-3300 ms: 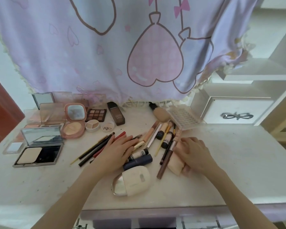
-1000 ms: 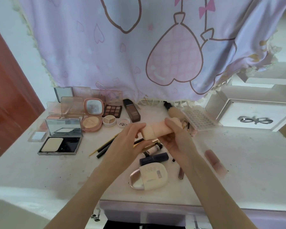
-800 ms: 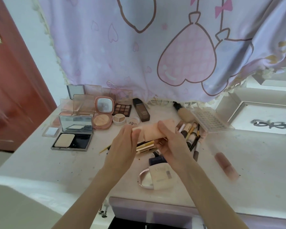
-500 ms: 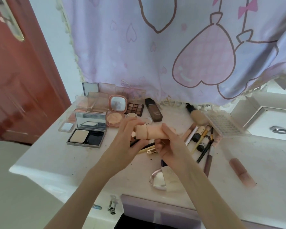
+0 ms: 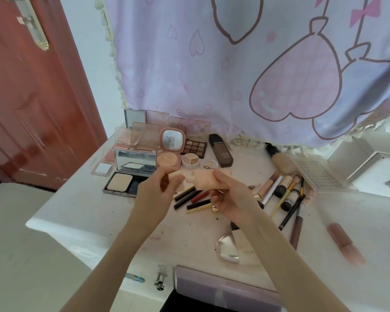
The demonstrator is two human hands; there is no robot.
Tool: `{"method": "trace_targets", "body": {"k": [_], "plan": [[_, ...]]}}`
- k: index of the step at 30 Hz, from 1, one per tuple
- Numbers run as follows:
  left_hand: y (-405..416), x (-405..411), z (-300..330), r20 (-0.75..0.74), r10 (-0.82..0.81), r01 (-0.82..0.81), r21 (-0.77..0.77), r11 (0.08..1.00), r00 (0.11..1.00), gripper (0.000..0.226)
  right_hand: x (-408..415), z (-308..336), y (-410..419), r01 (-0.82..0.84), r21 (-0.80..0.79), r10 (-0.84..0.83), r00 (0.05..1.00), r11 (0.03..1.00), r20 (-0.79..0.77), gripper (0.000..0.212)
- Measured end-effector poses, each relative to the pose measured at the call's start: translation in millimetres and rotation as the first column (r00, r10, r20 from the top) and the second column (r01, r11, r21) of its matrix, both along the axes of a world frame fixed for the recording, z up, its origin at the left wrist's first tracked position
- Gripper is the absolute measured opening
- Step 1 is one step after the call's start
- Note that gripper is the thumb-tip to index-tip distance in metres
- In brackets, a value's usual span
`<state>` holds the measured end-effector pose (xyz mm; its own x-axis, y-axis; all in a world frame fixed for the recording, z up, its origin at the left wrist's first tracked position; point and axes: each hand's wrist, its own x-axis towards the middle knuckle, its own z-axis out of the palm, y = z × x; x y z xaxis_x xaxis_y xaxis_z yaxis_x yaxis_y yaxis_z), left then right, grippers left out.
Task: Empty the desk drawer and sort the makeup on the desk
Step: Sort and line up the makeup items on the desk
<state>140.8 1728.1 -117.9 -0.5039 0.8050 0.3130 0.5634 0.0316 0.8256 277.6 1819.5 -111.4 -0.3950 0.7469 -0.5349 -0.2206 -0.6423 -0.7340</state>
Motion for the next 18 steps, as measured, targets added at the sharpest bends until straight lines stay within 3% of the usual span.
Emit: {"method": "trace_targets", "body": {"k": [3,6,10,18], "plan": [[-5,-13,-5,0.000,0.133,-0.133,-0.018,0.991,0.991,0.026,-8,4,13,-0.051,0.055,0.046,0.995,0.997,0.084,0.032],[-14,-25,-11,-0.061,0.214,-0.215,-0.019,0.976,0.975,0.033,-23,7,28,-0.209,0.103,0.182,0.958,0.973,0.223,0.035],[-26,-33,-20,-0.050,0.230,-0.233,-0.058,0.971,0.972,0.032,-52,3,40,-0.375,0.166,0.295,0.881,0.912,0.369,0.038],[-26,-41,-36,-0.044,0.229,-0.233,-0.139,0.963,0.973,0.029,-76,-10,52,-0.508,0.182,0.343,0.764,0.842,0.546,0.039]]}}
